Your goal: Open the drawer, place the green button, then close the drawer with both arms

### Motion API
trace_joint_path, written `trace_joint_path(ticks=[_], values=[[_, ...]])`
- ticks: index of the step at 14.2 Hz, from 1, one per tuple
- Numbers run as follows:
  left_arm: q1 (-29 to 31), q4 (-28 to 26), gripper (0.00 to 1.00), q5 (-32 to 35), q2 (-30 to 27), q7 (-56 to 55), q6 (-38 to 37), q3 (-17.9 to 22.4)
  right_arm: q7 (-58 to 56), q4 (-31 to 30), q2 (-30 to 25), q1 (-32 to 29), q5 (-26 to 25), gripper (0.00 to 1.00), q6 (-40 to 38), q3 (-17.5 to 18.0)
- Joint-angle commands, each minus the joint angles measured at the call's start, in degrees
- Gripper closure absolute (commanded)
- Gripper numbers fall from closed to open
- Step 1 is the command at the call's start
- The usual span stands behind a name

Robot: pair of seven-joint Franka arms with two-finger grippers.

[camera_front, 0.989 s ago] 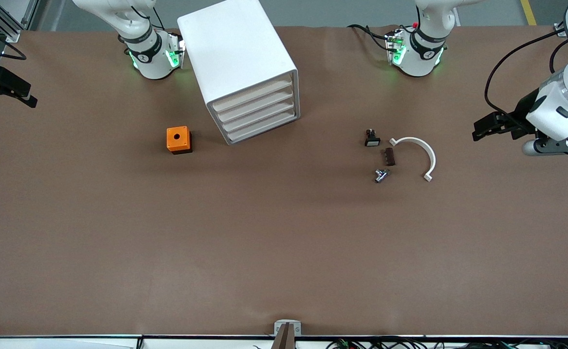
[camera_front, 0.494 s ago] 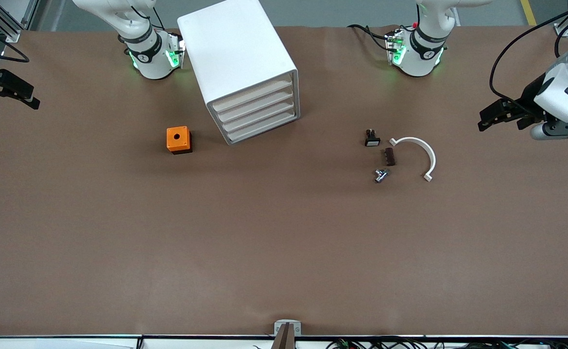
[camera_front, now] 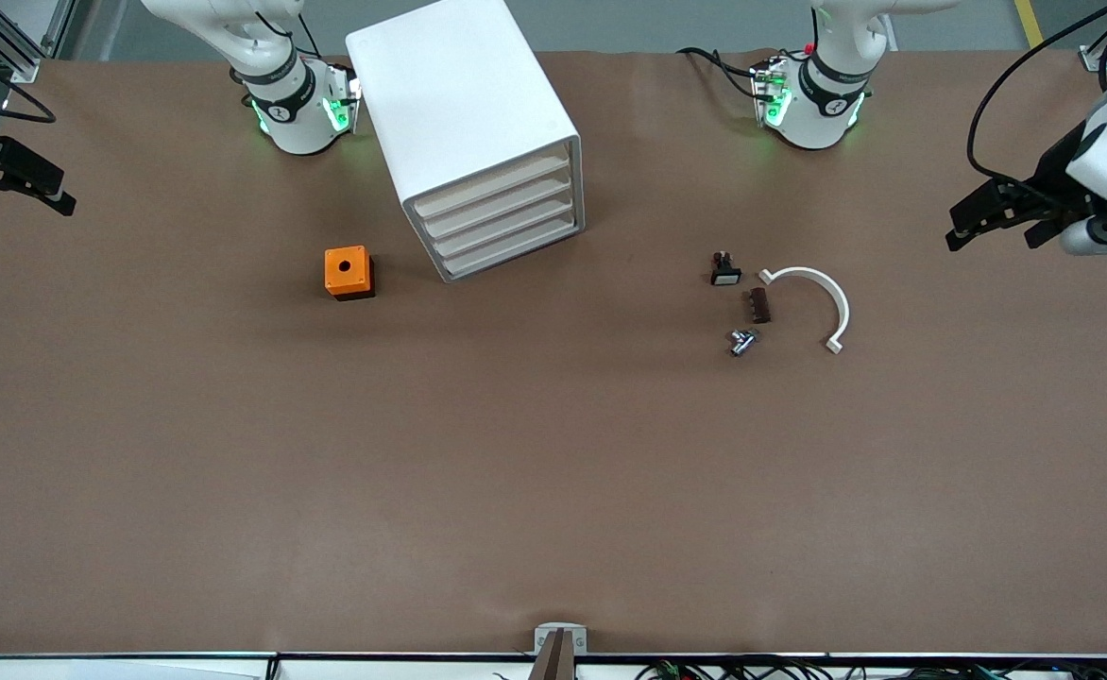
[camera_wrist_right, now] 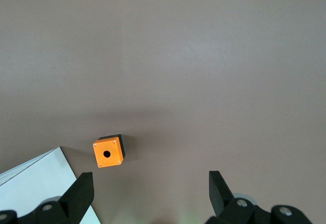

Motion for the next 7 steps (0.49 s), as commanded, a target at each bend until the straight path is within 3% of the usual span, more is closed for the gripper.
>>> trace_joint_path(ticks=[1,7], values=[[-0.42,3.27,0.0,1.04,-0.37,0.14,-3.11,0.67,-0.91,-1.19,-1.42,-0.65,0.01,0.0,0.71,0.43],[0.11,4.86,0.0,1.13,1.03,0.49,-3.29,0.68,-0.82,-1.1,-1.42,-0.47,0.01,0.0,0.71,0.43]])
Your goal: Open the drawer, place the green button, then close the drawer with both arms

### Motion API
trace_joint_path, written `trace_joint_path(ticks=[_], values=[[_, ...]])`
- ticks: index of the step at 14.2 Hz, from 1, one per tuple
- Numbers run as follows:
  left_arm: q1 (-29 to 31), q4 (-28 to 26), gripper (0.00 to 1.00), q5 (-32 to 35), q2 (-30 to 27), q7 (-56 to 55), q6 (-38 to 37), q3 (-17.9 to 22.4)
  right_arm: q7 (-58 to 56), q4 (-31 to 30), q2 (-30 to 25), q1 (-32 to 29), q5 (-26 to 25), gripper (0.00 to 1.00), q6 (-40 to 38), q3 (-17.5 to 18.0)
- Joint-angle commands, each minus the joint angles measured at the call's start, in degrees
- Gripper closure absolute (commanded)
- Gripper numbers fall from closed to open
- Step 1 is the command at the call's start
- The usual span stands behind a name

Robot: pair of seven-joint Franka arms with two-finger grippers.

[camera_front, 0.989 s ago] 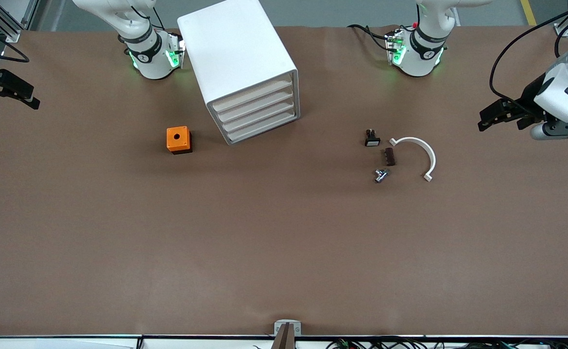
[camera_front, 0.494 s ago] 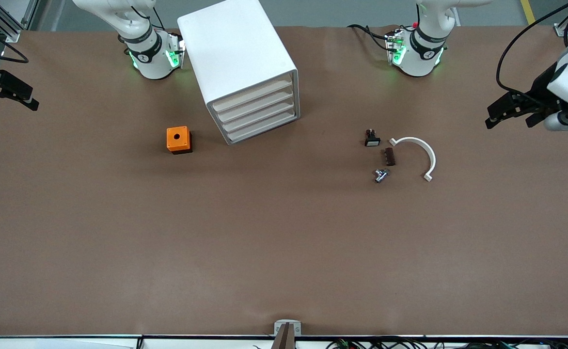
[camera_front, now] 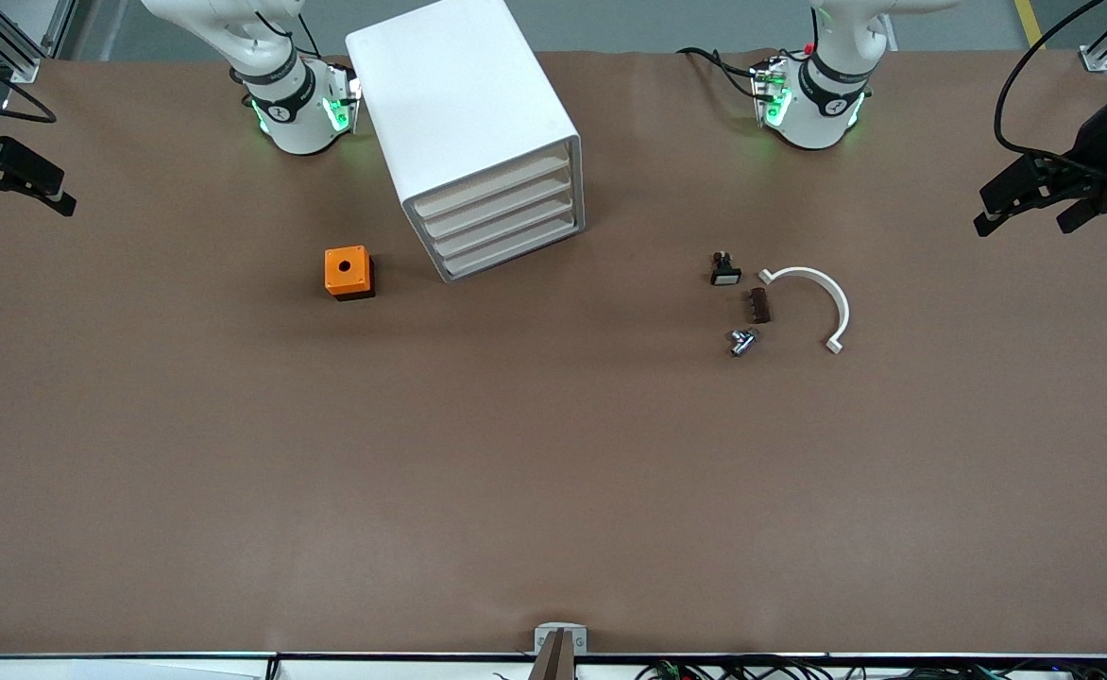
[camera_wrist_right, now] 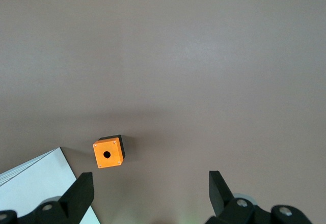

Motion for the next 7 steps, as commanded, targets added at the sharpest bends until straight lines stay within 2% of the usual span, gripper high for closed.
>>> trace_joint_path(ticks=[1,7], values=[[-0.24,1.39,0.0,1.22,1.39,0.4,-1.38,0.17,-0.73,-1.1,-1.41,-0.39,0.01,0.0,0.57,0.34],[-0.42,1.66,0.0,1.3,1.57,0.49,-2.17,-0.01,-0.73,-1.1,-1.59,-0.56,0.01,0.0,-0.05,0.16]])
